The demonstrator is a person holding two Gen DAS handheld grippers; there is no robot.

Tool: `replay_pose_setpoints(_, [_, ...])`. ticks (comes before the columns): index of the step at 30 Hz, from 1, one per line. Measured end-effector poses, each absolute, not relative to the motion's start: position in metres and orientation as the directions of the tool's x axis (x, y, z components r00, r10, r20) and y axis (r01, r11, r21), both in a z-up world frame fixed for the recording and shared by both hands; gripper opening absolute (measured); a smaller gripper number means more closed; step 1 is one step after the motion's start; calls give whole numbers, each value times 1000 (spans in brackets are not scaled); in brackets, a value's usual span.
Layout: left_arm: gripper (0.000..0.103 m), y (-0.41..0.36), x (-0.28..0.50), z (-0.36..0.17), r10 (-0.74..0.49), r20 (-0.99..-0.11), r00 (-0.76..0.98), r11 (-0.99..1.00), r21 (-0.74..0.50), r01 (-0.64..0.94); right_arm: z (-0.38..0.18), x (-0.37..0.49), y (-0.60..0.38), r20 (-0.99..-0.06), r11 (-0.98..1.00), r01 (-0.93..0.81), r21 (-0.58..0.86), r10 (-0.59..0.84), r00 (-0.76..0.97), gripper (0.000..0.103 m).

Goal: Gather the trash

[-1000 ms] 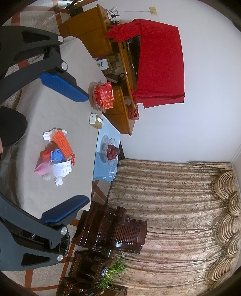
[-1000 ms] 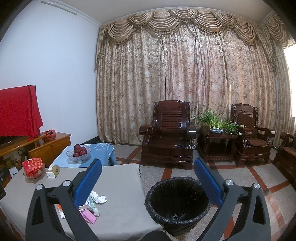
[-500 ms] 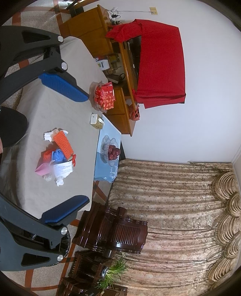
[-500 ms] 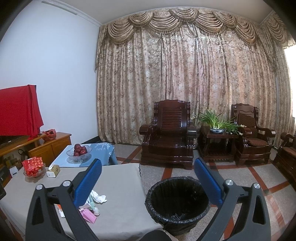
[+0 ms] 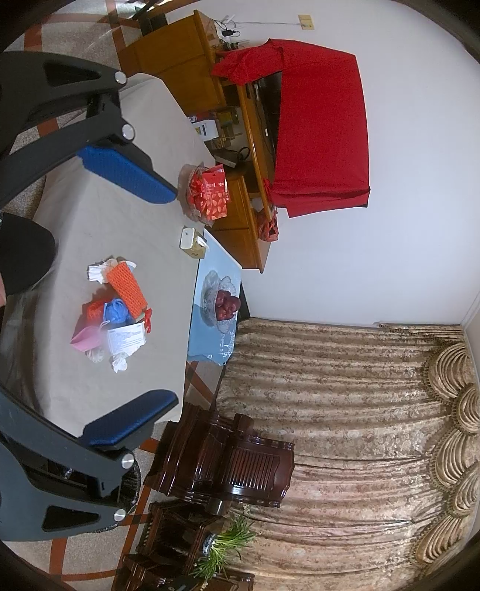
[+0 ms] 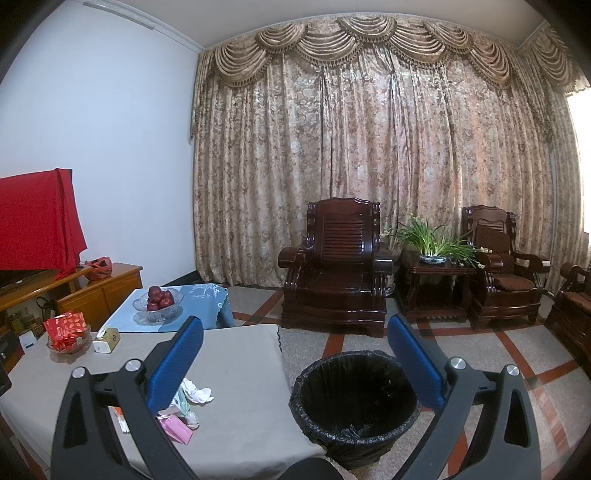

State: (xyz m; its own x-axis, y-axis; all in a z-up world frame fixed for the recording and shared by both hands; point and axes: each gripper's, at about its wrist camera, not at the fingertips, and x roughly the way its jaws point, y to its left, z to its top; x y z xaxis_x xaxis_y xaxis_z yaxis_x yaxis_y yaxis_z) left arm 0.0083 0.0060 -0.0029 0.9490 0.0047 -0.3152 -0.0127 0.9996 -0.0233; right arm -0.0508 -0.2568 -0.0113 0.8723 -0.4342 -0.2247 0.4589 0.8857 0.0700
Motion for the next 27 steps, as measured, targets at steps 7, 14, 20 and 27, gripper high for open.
replay_pose_setpoints(7, [98, 7, 10, -3, 6, -315, 949, 1000, -23, -14, -12, -51, -257, -227, 887, 457, 70, -432, 873, 97])
replay_pose_setpoints(14, [98, 6, 9, -3, 5, -316, 949, 1000, -23, -13, -14, -49, -256, -229, 887, 457, 70, -431, 873, 97])
replay_pose_setpoints(20, [98, 6, 9, -3, 6, -316, 949, 1000, -23, -13, -15, -49, -254, -230, 888, 455, 71, -429, 874, 97])
replay_pose_setpoints(27, [98, 6, 10, -3, 5, -317, 948, 1000, -21, -13, -15, -50, -255, -231, 889, 453, 72, -427, 874, 97])
